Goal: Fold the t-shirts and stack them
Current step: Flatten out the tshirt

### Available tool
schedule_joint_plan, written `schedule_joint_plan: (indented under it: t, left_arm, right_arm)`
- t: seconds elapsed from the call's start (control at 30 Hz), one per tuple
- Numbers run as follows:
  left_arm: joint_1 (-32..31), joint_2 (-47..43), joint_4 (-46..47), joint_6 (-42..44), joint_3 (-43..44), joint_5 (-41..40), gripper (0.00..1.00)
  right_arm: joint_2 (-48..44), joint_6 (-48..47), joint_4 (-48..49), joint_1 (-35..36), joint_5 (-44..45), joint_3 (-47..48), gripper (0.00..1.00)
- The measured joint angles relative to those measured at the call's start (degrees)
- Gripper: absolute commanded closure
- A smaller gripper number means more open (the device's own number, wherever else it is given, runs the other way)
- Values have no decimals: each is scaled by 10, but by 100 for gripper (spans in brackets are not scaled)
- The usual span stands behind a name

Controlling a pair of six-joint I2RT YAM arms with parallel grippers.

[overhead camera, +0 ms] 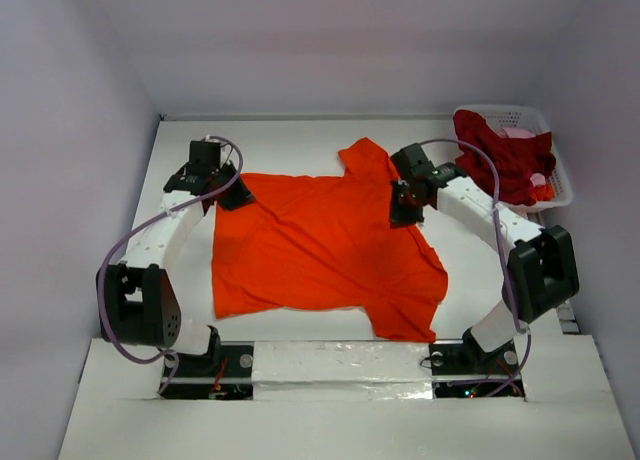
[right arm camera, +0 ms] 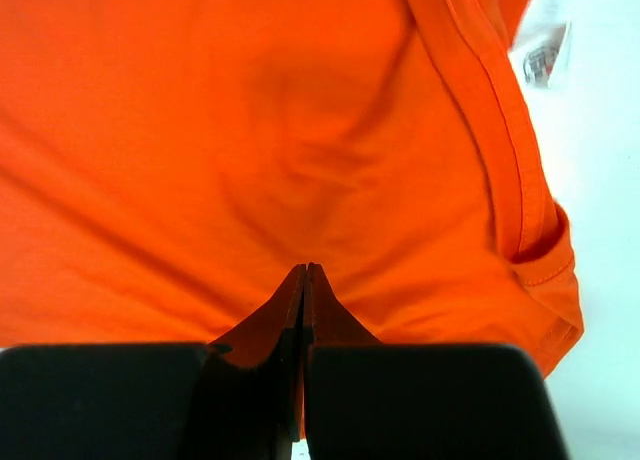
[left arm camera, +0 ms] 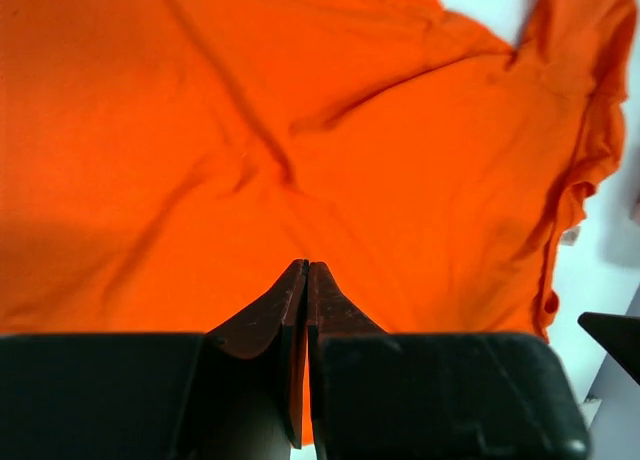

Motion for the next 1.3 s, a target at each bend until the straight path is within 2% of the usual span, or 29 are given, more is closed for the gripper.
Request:
schedule_joint_plan:
  t: [0.3, 0.57, 0.77, 1.0, 1.3]
  left_arm:
    - [-37, 31, -65, 0, -19, -21, 100]
    - [-66, 49, -92, -3, -105, 2, 100]
    - [-96, 51, -29, -28, -113, 11, 100]
    - [-177, 129, 23, -59, -118, -7, 100]
    - [-194, 93, 84, -99, -169, -12, 100]
  right_arm:
    - [6, 11, 19, 2, -31, -63, 100]
    - [5, 18, 30, 18, -75, -141, 100]
    - [5, 38, 64, 47, -79, -164, 100]
    - [23, 75, 130, 80, -83, -206, 100]
    - [14, 105, 166, 104, -89, -223, 100]
